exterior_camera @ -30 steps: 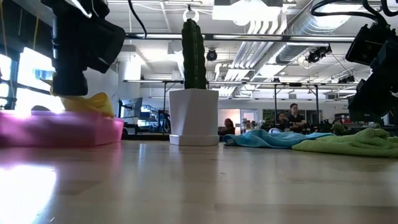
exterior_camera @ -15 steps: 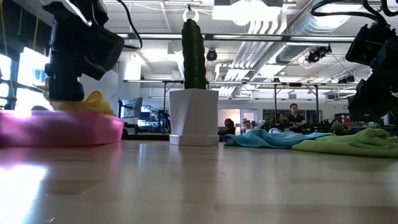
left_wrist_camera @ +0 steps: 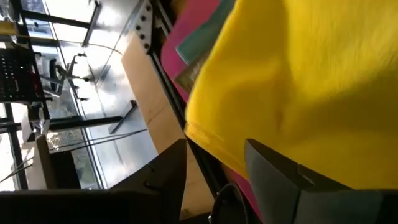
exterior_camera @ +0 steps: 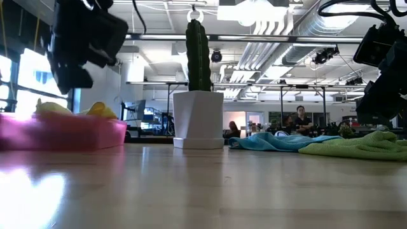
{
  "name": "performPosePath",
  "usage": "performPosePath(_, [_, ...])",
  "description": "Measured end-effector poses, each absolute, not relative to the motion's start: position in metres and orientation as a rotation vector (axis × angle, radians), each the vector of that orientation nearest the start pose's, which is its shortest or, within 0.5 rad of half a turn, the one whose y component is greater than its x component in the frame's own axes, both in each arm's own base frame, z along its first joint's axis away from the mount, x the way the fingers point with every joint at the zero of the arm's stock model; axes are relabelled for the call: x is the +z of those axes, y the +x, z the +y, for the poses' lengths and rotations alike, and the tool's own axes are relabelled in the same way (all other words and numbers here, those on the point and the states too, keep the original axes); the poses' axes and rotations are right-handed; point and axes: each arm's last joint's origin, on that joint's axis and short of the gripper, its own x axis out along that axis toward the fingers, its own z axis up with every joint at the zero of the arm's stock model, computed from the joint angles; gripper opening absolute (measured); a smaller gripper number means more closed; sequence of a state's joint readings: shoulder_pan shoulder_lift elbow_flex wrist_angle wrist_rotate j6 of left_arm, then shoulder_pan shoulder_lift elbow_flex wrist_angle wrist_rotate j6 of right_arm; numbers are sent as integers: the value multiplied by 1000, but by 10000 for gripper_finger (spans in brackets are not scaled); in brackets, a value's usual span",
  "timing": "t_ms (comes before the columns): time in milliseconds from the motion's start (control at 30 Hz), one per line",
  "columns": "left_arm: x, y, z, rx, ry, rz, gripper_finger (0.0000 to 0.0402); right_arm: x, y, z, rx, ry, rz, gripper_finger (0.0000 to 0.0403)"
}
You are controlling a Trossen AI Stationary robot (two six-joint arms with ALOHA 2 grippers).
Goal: Fold microfiber towels
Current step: Put the yellow towel in the pink bin
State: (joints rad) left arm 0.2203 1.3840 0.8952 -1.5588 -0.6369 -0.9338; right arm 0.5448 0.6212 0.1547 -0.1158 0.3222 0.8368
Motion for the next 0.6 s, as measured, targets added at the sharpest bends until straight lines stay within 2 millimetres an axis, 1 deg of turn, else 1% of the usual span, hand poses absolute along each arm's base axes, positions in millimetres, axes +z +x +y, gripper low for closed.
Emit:
performPosePath(133, [240, 170, 51, 1380, -130, 1429, 156, 148, 116, 60, -18, 569, 578, 188])
performPosePath(200, [244, 174, 49, 1358, -164, 1342, 156, 148, 117, 60, -18, 569, 578, 188])
performPosePath(267, [244, 181, 45, 1318, -212, 1261, 156, 148, 117, 60, -18, 569, 578, 188])
performPosePath(400, [235, 186, 37, 1249, -266, 1245, 156, 148, 117, 60, -18, 569, 578, 188])
performPosePath(500, [221, 188, 33, 1211, -290, 1232, 156, 148, 117, 60, -18, 569, 578, 188])
performPosePath(600, [207, 187, 29, 1176, -290, 1238, 156, 148, 116, 60, -18, 569, 578, 188])
